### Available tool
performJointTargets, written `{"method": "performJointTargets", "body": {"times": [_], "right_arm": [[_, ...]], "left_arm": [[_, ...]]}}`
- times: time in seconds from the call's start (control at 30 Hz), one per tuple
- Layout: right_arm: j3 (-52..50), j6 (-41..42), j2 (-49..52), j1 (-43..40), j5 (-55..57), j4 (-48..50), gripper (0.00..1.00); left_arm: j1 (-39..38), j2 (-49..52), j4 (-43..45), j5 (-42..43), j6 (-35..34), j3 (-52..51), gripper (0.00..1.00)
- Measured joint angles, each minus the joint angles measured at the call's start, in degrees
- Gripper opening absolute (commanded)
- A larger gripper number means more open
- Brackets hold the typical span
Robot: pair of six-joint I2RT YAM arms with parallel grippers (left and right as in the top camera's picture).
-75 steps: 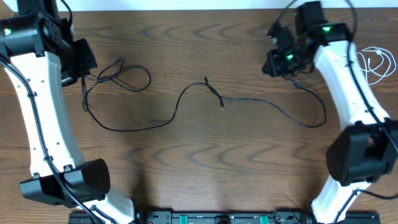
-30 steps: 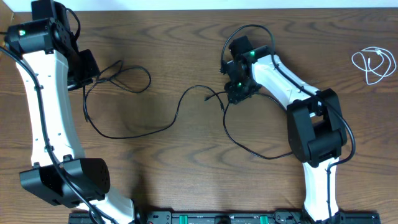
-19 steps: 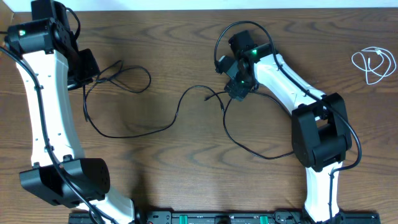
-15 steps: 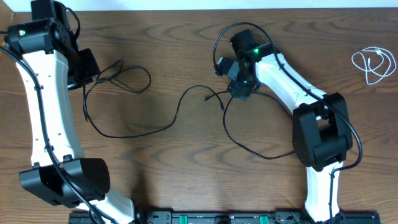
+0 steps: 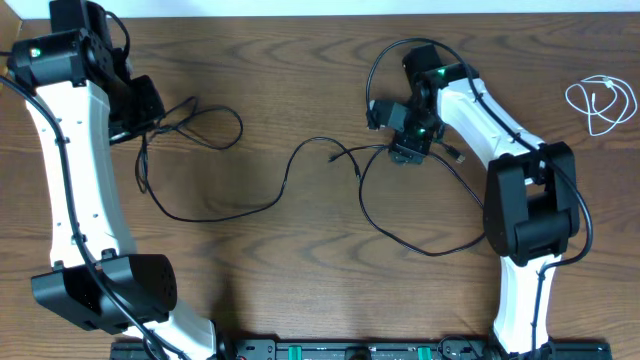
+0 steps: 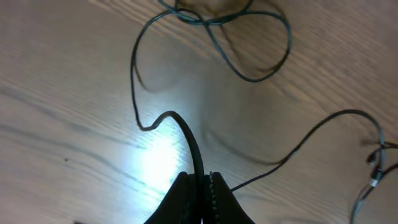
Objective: Untangle cables
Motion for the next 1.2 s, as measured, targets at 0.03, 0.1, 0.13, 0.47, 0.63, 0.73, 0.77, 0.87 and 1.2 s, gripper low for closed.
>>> {"method": "performJointTargets", "body": {"times": [0.03, 0.1, 0.13, 0.47, 0.63, 0.73, 0.77, 0.87, 1.2], "right_arm": [[-0.1, -0.4, 0.0, 0.0, -0.5, 0.0, 0.7], [-0.5, -1.1, 0.1, 0.0, -1.1, 0.5, 0.69], [-1.1, -1.6, 0.3, 0.0, -1.4, 2.2, 0.68], [-5.0, -3.0, 1.5, -0.3, -2.7, 9.7, 0.27], [-5.0, 0.2, 1.4, -0.3, -3.7, 7.8, 0.02], [-5.0, 6.1, 1.4, -0.3, -3.9, 7.5, 0.01], [-5.0, 7.4, 1.4, -0.3, -3.9, 7.4, 0.01], [-5.0, 14.2, 1.4, -0.3, -4.0, 7.3, 0.01], [1.6, 33.1, 0.6, -3.5, -2.5, 0.4, 0.01]], "left_arm": [[0.0, 0.0, 0.2, 0.3, 0.0, 0.0, 0.08], [-0.1, 0.0, 0.4, 0.9, 0.0, 0.0, 0.08], [-0.2, 0.0, 0.5, 1.2, 0.0, 0.0, 0.08], [-2.7, 0.0, 1.4, 1.6, 0.0, 0.0, 0.08], [-2.7, 0.0, 2.0, 1.6, 0.0, 0.0, 0.08], [-2.7, 0.0, 2.2, 1.6, 0.0, 0.0, 0.08], [-2.7, 0.0, 2.2, 1.6, 0.0, 0.0, 0.08], [-2.7, 0.0, 2.3, 1.6, 0.0, 0.0, 0.08], [-2.7, 0.0, 2.3, 1.6, 0.0, 0.0, 0.08]]}}
